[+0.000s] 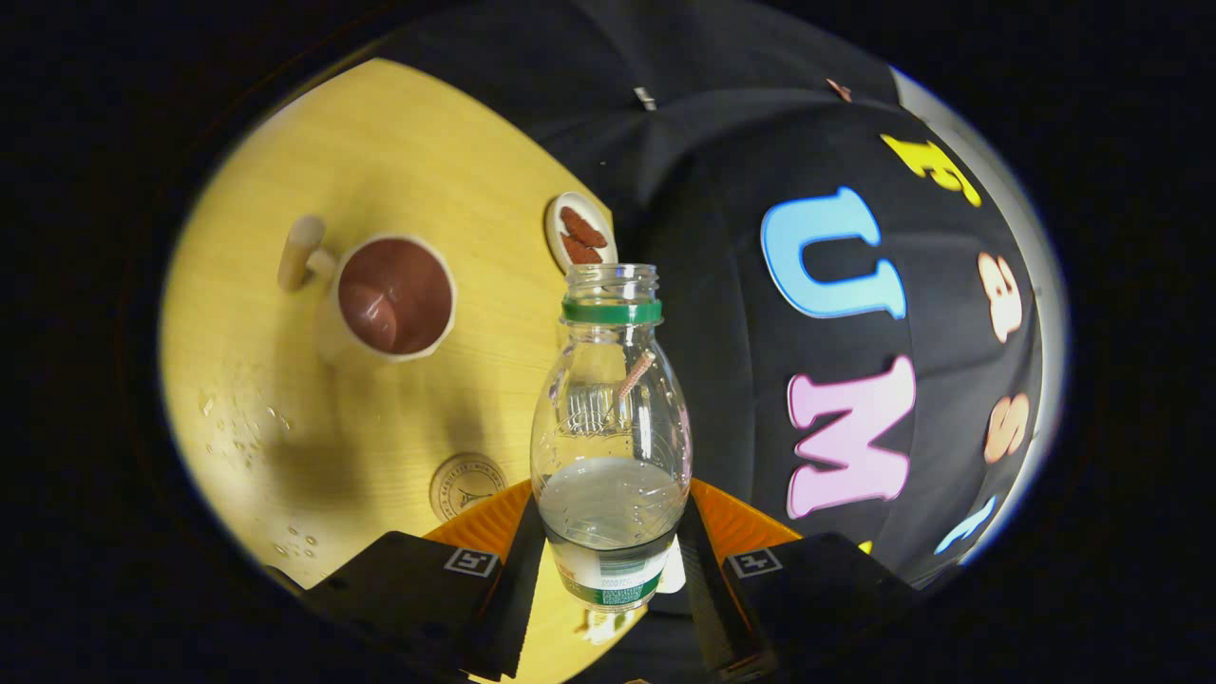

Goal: Take the bottle from table, then pour the juice into the cup, finally place the bottle on the coaster

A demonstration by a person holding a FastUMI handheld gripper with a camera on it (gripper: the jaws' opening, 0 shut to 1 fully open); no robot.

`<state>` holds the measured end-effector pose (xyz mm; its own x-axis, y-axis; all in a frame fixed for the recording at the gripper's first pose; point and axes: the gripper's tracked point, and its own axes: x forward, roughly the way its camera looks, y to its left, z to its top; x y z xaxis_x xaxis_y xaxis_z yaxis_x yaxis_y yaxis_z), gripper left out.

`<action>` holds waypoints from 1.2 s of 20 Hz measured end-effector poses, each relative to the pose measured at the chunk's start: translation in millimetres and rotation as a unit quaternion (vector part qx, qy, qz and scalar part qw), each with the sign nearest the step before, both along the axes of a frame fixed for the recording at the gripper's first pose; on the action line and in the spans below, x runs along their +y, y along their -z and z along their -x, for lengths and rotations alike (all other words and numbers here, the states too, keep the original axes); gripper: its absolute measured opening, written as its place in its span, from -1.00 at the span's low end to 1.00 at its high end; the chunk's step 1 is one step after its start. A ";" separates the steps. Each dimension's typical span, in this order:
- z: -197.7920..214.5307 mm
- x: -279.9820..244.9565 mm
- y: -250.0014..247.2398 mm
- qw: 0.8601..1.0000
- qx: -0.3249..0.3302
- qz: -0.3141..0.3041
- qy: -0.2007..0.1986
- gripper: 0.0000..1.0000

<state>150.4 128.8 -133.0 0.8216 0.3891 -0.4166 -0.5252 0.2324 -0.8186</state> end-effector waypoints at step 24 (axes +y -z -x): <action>-56.3 -6.1 68.5 0.819 0.222 -0.512 0.137 0.45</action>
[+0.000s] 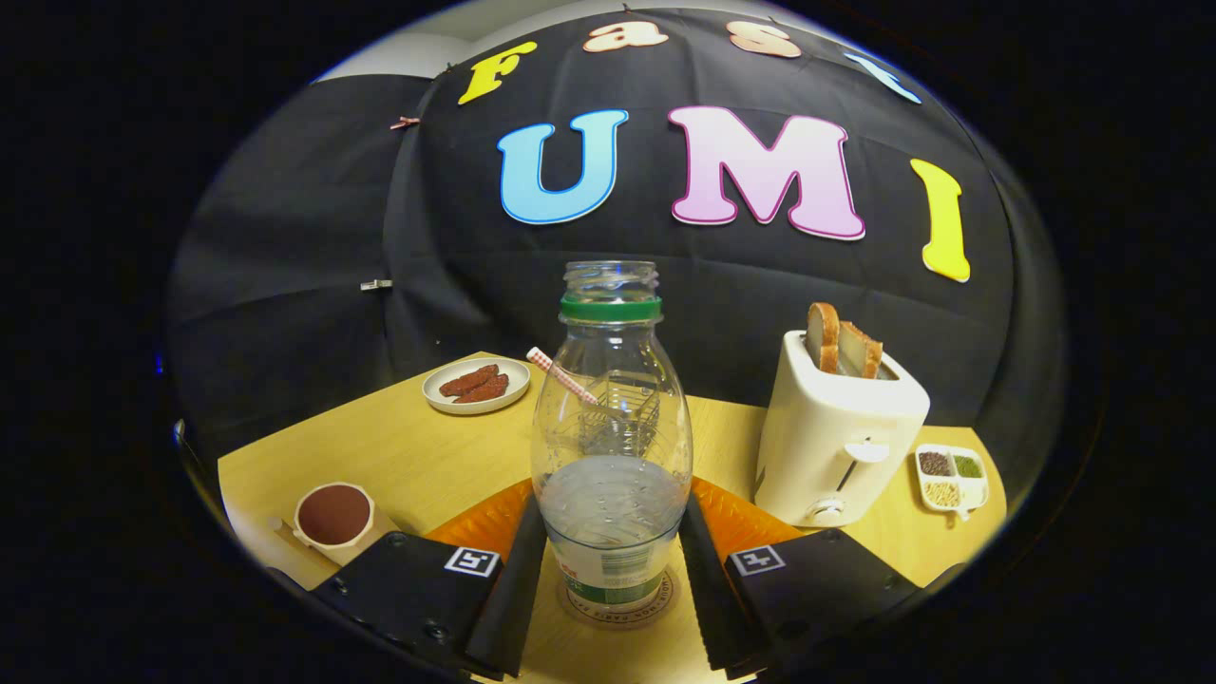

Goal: Take the bottle from table, then pour the juice into the cup, finally place the bottle on the coaster

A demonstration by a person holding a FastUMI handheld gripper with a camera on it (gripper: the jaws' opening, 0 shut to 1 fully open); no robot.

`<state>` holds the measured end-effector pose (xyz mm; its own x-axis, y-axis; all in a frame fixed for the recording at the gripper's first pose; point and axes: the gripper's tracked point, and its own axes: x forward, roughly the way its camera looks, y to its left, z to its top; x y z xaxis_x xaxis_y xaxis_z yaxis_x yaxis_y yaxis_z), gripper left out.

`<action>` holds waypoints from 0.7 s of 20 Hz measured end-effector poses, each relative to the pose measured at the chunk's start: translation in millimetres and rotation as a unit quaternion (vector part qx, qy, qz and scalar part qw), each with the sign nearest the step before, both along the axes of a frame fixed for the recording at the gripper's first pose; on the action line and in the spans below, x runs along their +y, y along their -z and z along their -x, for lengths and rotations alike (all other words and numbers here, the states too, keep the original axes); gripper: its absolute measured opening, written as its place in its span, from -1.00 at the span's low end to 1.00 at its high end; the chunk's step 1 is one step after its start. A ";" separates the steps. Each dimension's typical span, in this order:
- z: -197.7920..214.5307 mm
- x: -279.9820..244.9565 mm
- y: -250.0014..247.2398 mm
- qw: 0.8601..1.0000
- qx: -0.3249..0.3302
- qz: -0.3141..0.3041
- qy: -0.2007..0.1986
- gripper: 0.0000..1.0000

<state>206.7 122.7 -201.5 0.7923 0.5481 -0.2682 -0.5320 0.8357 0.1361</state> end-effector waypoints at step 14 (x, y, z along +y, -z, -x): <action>-1.4 -6.2 12.7 1.000 -0.018 0.013 0.010 0.50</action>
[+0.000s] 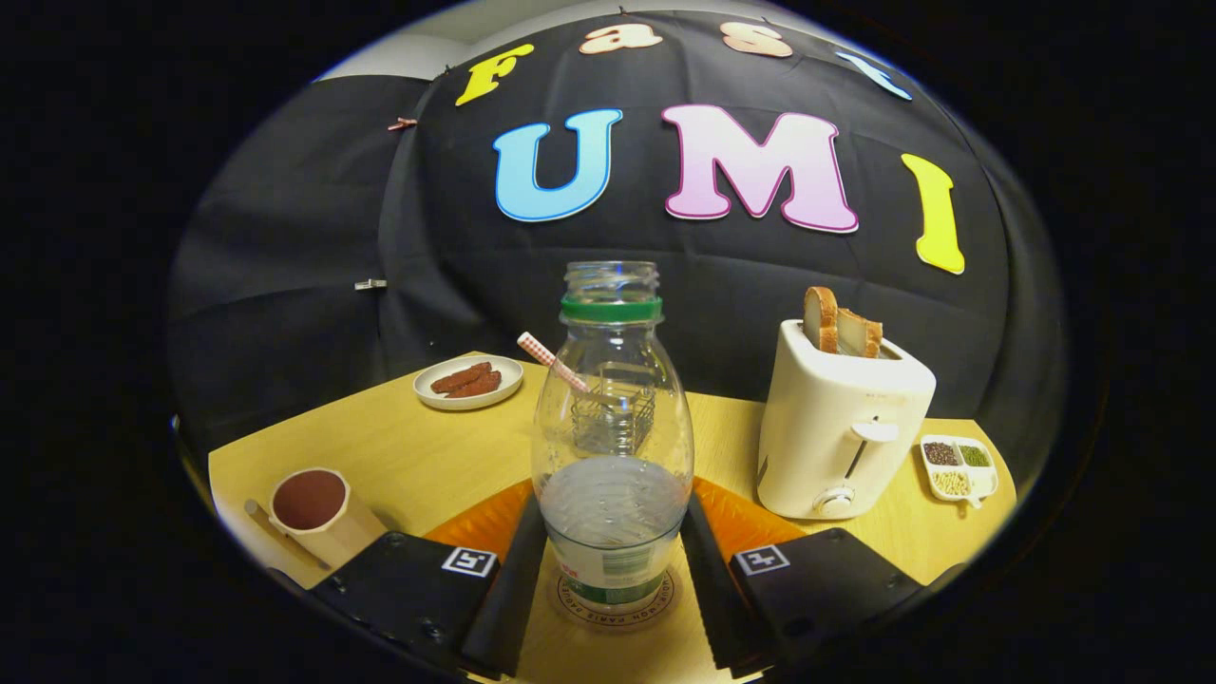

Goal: Take the bottle from table, then pour the juice into the cup, finally place the bottle on the coaster

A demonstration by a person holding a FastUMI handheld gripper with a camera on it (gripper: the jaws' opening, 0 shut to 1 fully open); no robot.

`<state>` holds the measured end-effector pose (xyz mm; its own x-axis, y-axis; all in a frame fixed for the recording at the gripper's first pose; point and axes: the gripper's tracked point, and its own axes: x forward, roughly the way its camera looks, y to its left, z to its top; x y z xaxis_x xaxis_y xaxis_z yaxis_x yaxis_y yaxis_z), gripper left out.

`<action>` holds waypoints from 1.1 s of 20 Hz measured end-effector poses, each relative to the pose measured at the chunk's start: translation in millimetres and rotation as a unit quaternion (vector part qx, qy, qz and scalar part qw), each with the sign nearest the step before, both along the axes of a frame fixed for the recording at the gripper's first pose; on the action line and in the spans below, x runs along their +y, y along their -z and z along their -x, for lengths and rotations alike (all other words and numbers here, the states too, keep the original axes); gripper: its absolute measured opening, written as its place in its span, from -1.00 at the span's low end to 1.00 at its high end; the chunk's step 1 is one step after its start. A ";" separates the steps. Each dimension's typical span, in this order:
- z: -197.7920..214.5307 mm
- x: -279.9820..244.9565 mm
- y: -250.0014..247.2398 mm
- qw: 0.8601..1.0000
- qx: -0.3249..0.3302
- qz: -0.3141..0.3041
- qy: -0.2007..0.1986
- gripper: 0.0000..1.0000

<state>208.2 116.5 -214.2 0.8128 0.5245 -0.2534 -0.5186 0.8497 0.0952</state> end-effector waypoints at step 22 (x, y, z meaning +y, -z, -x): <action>59.9 -87.6 -163.1 0.991 -0.086 0.020 0.101 0.96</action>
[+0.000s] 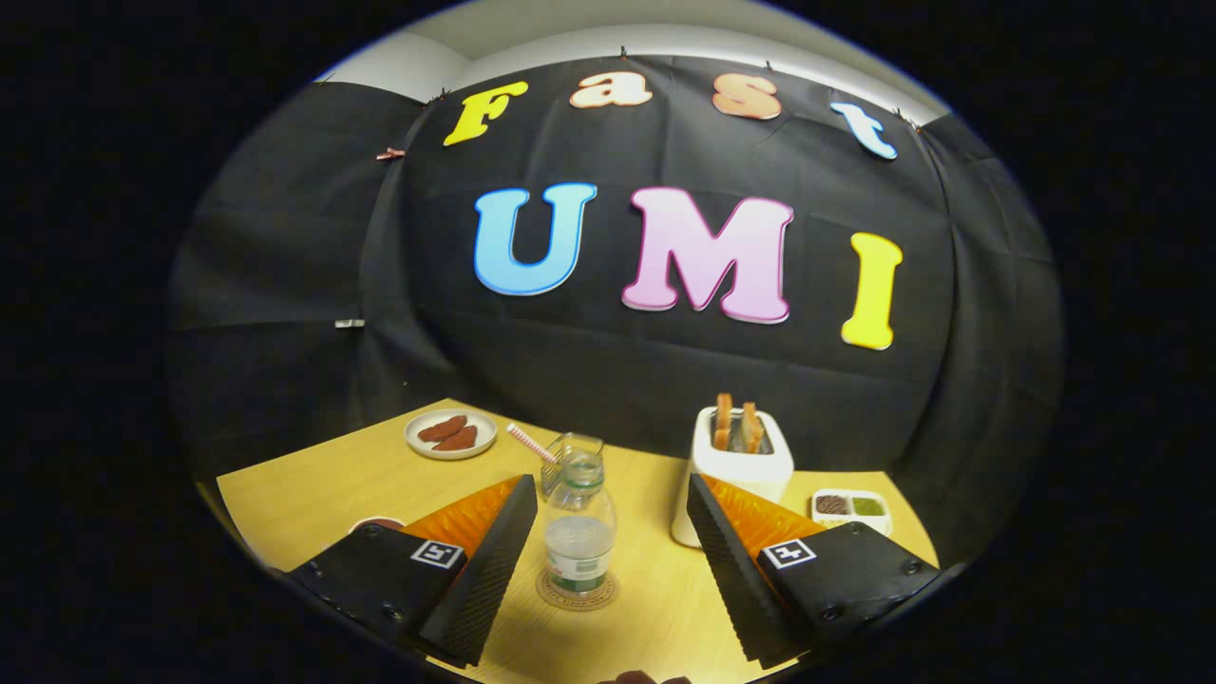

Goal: Take the bottle from table, then pour the juice into the cup, finally place the bottle on the coaster

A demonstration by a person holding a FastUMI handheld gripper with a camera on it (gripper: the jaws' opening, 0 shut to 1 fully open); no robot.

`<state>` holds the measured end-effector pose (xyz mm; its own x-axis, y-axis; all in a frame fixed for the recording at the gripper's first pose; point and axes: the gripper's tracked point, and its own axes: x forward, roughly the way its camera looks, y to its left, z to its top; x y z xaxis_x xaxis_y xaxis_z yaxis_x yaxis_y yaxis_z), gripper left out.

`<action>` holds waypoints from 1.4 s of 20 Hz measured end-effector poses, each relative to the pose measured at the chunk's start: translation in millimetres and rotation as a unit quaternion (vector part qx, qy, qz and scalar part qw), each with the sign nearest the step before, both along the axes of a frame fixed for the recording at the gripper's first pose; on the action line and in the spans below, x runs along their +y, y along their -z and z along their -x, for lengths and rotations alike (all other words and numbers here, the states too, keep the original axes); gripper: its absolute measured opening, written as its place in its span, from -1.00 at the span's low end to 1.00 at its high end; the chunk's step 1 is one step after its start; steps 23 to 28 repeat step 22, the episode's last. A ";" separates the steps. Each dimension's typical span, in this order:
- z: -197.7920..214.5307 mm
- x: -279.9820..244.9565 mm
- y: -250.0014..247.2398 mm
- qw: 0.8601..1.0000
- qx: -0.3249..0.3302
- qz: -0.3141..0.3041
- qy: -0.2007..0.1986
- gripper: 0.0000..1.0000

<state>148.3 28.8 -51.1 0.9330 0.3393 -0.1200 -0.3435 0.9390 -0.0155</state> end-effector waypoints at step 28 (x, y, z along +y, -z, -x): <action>157.0 -109.4 -91.3 0.990 -0.015 -0.002 0.143 0.95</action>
